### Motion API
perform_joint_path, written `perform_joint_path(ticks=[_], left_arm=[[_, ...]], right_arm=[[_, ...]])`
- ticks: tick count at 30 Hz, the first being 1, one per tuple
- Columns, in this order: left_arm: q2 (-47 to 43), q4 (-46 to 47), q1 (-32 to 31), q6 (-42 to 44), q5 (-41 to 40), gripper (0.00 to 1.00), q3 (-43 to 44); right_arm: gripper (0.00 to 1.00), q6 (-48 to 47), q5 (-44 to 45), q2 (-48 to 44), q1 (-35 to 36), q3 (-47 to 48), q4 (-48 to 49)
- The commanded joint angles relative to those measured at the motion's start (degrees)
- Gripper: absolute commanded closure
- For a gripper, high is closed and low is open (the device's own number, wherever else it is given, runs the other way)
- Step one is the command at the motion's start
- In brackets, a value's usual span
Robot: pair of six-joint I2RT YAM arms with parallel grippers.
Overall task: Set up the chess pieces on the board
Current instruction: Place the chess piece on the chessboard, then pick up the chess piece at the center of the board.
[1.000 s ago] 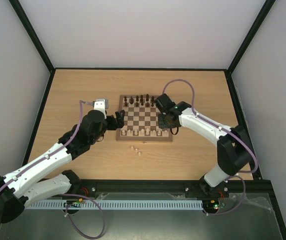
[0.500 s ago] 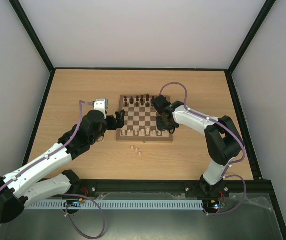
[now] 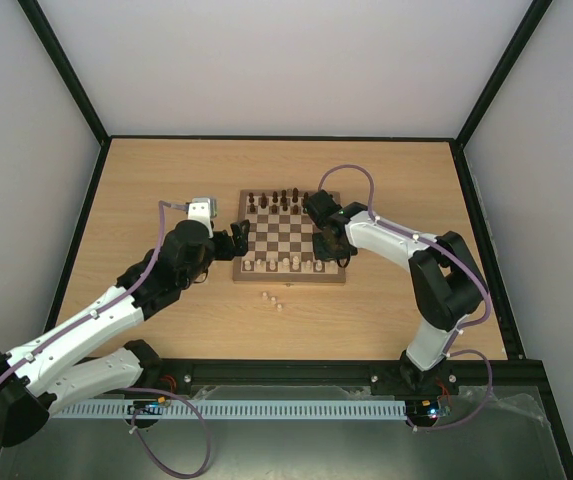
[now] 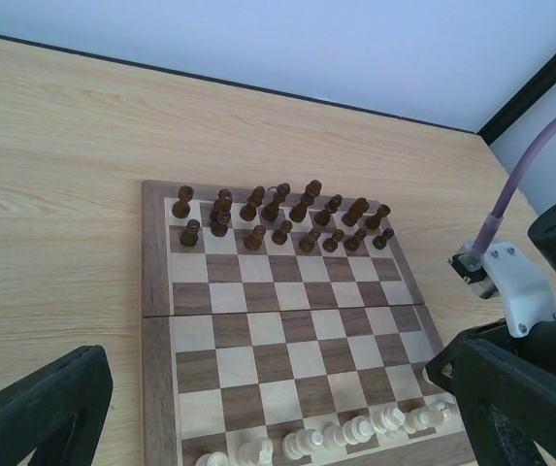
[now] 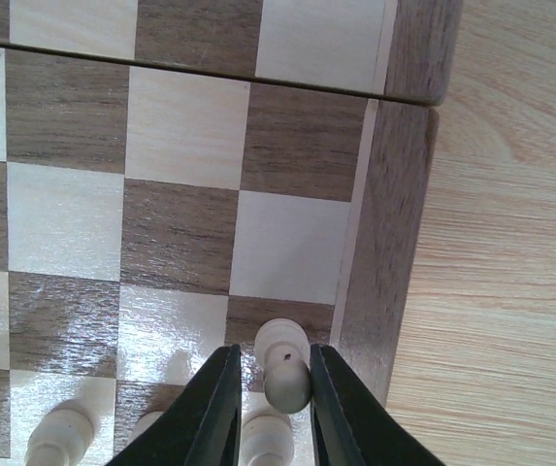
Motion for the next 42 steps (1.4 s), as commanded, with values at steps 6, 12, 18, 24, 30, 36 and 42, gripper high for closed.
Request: perform_joint_path(ticks=[6,12,18,24,30,36,42], left_arm=[[-0.4,0.4,0.2,0.3,-0.3,0.01,-0.5],[-0.4,0.4,0.3,0.4,-0.4,0.01,-0.5],[-0.2,0.6,0.3,0.5,-0.4,0.01,-0.5],[0.1,1.0,0.3,0.8,0.4,0.01,-0.7],[1.0,1.7,0.3,0.9,1.7,0.01,-0.9],[3.3,2.2,0.3,1.2,0.9,0.01,-0.8],[3.8,2.6,0.4,1.2,1.2,0.01,-0.9]], right_arm=[[0.75,-0.6,0.2,-1.5,-0.3,0.8,-1.4],[0.51,-0.1,1.3,-6.1,-0.3,0.1,-1.0],[0.01,1.6,2.9,-19.8,-0.3,-5.9,3.9],[0.01,3.9,1.3,-31.3,-0.3,-13.8,12.3],[0.01,8.8,-1.2,-33.6,-0.3,-17.4,15.9],[0.01,8.8,-7.7,-35.9,-0.3,-21.1,21.2],[0.02,8.7,-11.0,-39.7,-0.3,-25.5,26.9]])
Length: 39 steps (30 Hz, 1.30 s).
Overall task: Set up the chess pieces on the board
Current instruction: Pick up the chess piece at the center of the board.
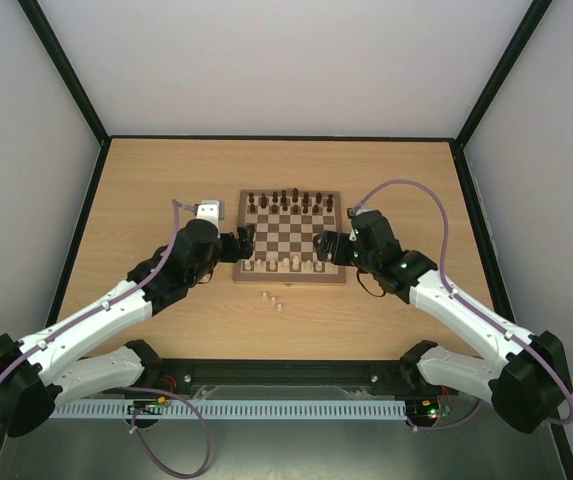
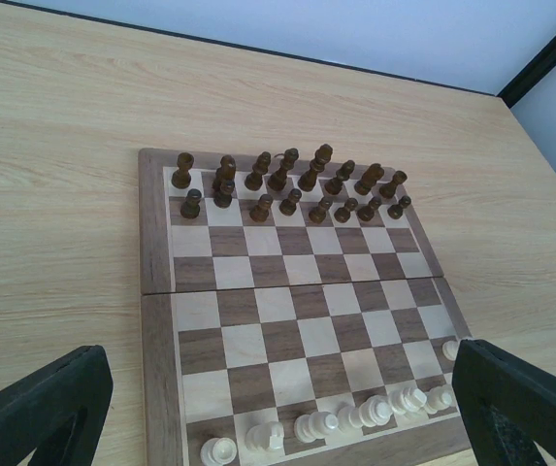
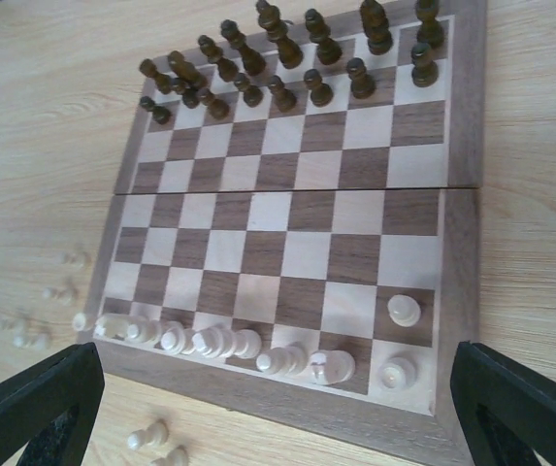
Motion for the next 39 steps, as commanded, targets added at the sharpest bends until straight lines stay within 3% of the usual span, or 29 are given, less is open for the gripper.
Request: perform_joint_path(ticks=[1,12,27,33,39], left_arm=[[0.0,2.0,0.4,0.7,0.1,0.01,-0.6],[0.5,4.1,0.3,-0.3,8.6,0.01,-0.8],[1.5,6.9,0.3,1.6,6.3,0.01,-2.4],[-4.2,4.4,0.4,1.7,1.4,0.01,-2.7],[-9.8,3.8,0.4,0.4,-2.6,0.01,-4.3]], right_arm=[[0.02,0.5,-4.4,-3.4,-0.3,-3.0,5.9],[0.01,0.2,-10.5,-4.6,-0.3,-5.8,10.2],[0.01,-0.4,-14.7,-1.8,0.3,-7.0,13.8],[0.01,-1.8,-14.2,-0.2,6.0,-5.4,13.9],[0.01,-4.4,-5.2,7.7,14.2,0.5,8.5]])
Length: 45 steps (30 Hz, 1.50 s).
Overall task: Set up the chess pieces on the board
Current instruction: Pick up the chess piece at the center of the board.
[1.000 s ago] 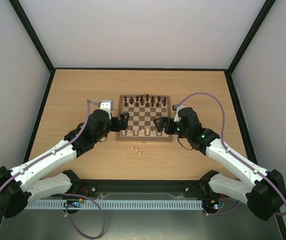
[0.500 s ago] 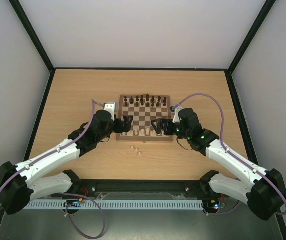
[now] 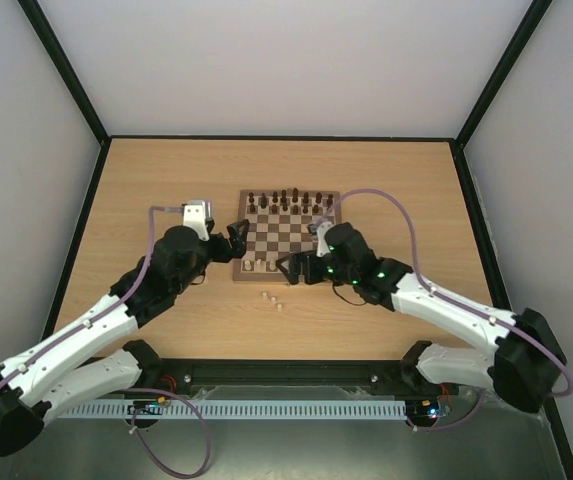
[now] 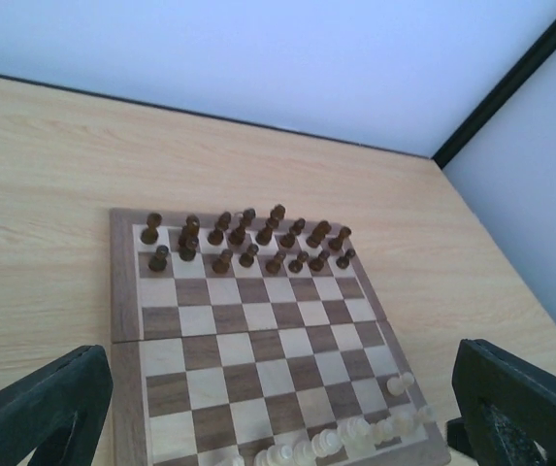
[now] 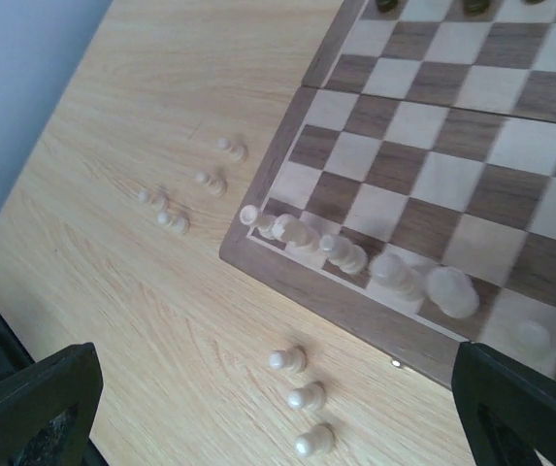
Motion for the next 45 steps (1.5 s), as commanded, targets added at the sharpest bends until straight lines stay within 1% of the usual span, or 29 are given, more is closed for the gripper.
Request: perform_joint_path(ticks=[1,4,7,8,10,12,18,19,21,24,25,28,32,39,45], left_arm=[[-3.5,-0.6,0.4,-0.7,-5.1,0.01,-2.0],[-3.7,-1.1,0.5,-0.9,-5.5,0.01,-1.8],[-3.9,-1.4,0.5,-1.1,-5.3,0.01,-1.7],[-4.0,-1.5,0.6,-1.2,-5.0,0.01,-1.6],[-4.4,-1.4,0.6,-1.2,-4.8,0.01,-1.7],[-4.5,-1.4,0.7,-1.2,-5.0,0.01,-1.9],[-3.6,-1.2,0.7,-1.2,-4.3,0.01,-1.7],[-3.3,-1.2,0.7,-1.2,-4.2,0.01,-1.6],[-2.8,-1.4,0.7,-1.3,-3.8,0.01,-1.3],[-2.5,-1.3,0.7,-1.3,-3.4,0.01,-1.4],[-2.4,-1.3,0.8,-1.3,-3.4,0.01,-1.3],[-2.5,-1.3,0.7,-1.2,-3.6,0.01,-1.3],[-2.2,-1.3,0.7,-1.1,-3.8,0.01,-1.3],[-1.8,-1.3,0.8,-1.0,-3.6,0.01,-1.1],[-2.2,-1.5,0.8,-1.1,-3.6,0.01,-1.1]], right_arm=[[0.0,-3.1,7.3,8.8,5.4,6.9,-5.3],[0.05,-4.0,12.9,18.7,10.3,13.9,-11.7],[0.13,-3.9,21.6,27.9,16.4,21.1,-18.9],[0.16,-3.6,24.8,30.2,18.1,23.3,-22.2],[0.22,-2.7,29.0,33.8,20.6,26.2,-26.0],[0.27,-0.7,30.3,34.8,21.7,27.0,-28.3],[0.28,6.3,29.2,27.6,24.0,20.5,-28.8],[0.29,7.1,28.6,26.7,24.0,19.6,-29.0],[0.36,7.7,27.6,26.0,24.1,18.2,-29.4],[0.48,7.9,26.1,26.5,24.1,17.3,-30.3],[0.51,7.8,25.2,26.5,24.1,16.8,-29.9],[0.52,7.3,22.7,26.8,24.1,16.0,-28.0],[0.55,7.0,22.9,27.9,24.1,16.5,-27.5],[0.65,5.7,21.6,31.8,24.1,18.4,-26.7],[0.66,5.3,22.1,33.7,24.1,19.4,-26.3]])
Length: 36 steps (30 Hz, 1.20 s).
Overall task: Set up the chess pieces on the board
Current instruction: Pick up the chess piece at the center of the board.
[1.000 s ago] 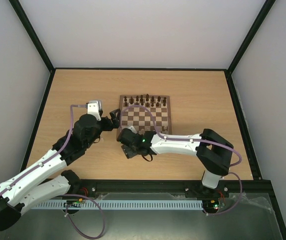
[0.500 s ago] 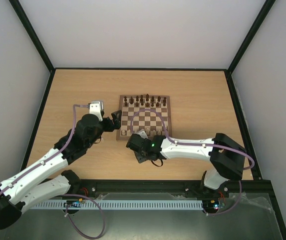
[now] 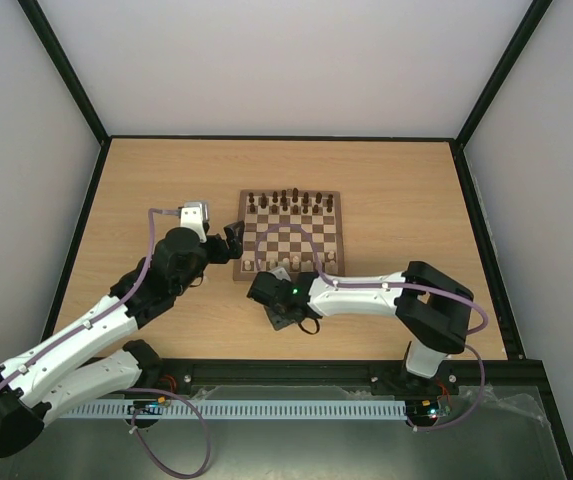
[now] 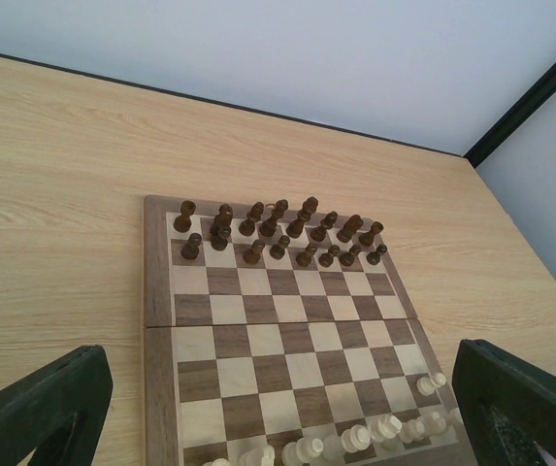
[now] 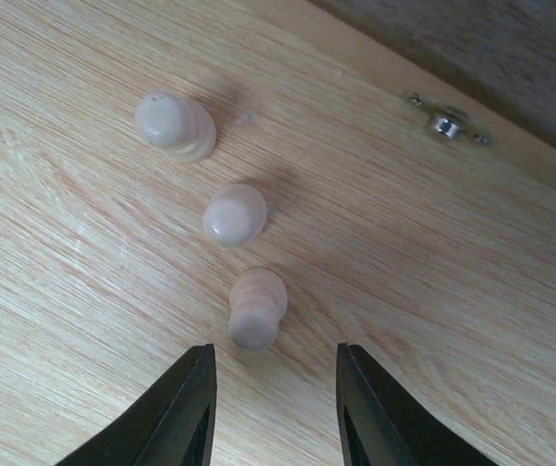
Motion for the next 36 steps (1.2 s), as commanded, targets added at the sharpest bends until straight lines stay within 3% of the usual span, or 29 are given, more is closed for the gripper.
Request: perform_joint_path(ticks=[1,7,23,36], left_arm=[[-0.4,0.5,0.5,0.0,-0.1,0.01,0.0],[-0.5,0.4,0.5,0.0,0.0,0.01,0.1],[-0.1,0.6,0.5,0.1,0.0,0.01,0.1],[0.7,0.8,0.5,0.0,0.4,0.01,0.0]], right_arm=[[0.66,-0.5,0.5,1.4,0.4,2.0,-1.0],[0.66,-1.0,0.9,2.3,0.2,2.9,-0.6],[0.87,-1.1,0.9,2.4,-1.8,2.1,-0.1],[0.94,0.5,3.1,-5.2,-2.1,-2.0,-3.5]])
